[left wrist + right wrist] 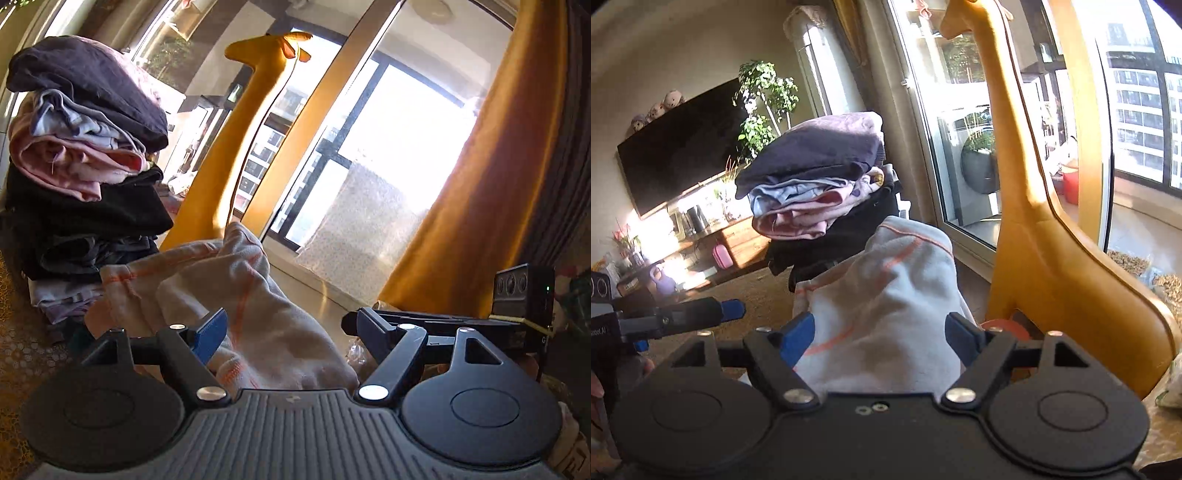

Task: Fold clothes

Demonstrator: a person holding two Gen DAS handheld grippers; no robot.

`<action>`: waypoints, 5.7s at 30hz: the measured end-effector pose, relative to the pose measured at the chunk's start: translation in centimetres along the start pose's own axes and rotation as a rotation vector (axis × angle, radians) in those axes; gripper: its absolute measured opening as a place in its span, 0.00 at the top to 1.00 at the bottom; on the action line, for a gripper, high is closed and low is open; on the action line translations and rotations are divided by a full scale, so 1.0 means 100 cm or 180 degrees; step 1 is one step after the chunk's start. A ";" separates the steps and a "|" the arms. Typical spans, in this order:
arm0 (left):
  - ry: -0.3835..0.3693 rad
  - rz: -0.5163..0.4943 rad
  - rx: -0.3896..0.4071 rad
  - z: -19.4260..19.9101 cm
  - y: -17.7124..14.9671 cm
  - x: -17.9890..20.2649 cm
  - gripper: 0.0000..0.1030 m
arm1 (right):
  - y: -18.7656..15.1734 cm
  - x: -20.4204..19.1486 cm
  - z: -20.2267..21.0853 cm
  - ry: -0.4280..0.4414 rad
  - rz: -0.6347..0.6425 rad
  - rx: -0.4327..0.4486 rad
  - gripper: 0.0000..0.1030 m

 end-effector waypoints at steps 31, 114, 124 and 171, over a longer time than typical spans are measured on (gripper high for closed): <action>0.1186 -0.0181 -0.0476 0.051 -0.061 -0.012 0.03 | 0.046 -0.040 -0.035 -0.0677 0.0393 -0.0064 0.00; 0.1295 -0.0558 -0.0699 0.001 -0.027 0.026 0.02 | 0.000 -0.034 0.027 -0.0682 -0.0168 -0.0447 0.00; 0.1581 -0.0458 -0.0783 0.012 -0.032 0.022 0.02 | -0.010 -0.048 0.024 -0.0867 -0.0119 -0.0678 0.00; 0.1937 -0.0354 -0.0735 0.036 -0.004 0.000 0.02 | -0.015 -0.057 0.017 -0.1073 0.0033 -0.0863 0.00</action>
Point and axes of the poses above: each gripper's, at about its wrist camera, not at the fingertips, and z roughly against the way its jaws point, x to its right, y to its top, the point moved 5 cm from there along -z, roughly the way its jaws point, and after that the axes turned 3 degrees about -x, right-handed, at the moved point
